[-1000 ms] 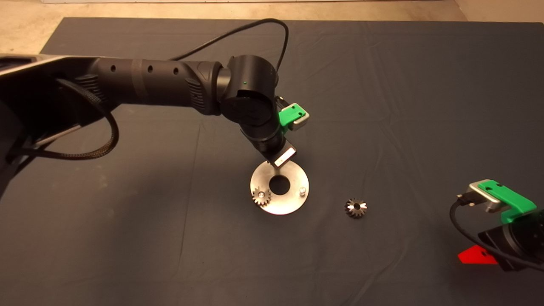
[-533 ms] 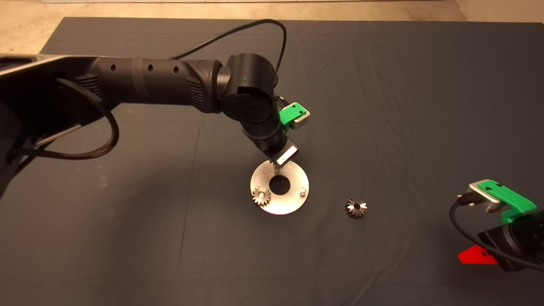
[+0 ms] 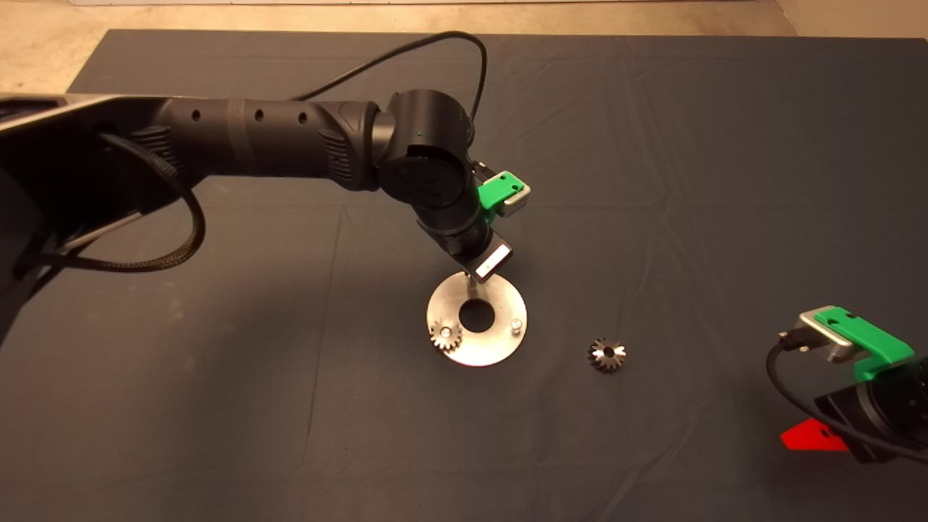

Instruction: Install three planetary gears onto the carrier pins

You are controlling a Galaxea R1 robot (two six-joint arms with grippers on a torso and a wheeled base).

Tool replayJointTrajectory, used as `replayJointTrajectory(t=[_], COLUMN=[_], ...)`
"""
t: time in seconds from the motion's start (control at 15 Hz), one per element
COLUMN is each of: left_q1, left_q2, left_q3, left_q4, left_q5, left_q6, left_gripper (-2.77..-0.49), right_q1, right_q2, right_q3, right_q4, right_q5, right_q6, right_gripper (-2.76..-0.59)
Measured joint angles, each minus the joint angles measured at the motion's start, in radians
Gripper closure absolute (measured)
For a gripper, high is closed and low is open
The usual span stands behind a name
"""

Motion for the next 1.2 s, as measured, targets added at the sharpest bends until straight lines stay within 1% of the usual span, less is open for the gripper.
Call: replayJointTrajectory(t=[0.13, 0.27, 0.33, 0.47, 0.73, 1.2], left_q1=[0.006, 0.025, 0.036, 0.044, 0.044, 0.044], left_q2=[0.000, 0.001, 0.001, 0.001, 0.001, 0.001], left_q3=[-0.005, -0.027, -0.031, -0.031, -0.031, -0.033], left_q4=[0.000, 0.000, 0.000, 0.000, 0.000, 0.000], left_q5=[-0.023, -0.039, -0.039, -0.043, -0.046, -0.046], left_q6=[0.000, 0.000, 0.000, 0.000, 0.001, 0.001], left_gripper=[-0.59, -0.59, -0.59, -0.59, -0.59, -0.59], right_q1=[0.000, 0.000, 0.000, 0.000, 0.000, 0.000], right_q2=[0.000, 0.000, 0.000, 0.000, 0.000, 0.000], right_q3=[0.000, 0.000, 0.000, 0.000, 0.000, 0.000], right_q4=[0.000, 0.000, 0.000, 0.000, 0.000, 0.000], right_q5=[0.000, 0.000, 0.000, 0.000, 0.000, 0.000], right_q6=[0.000, 0.000, 0.000, 0.000, 0.000, 0.000], right_gripper=[-1.75, -1.75, -1.75, -1.75, -1.75, -1.75])
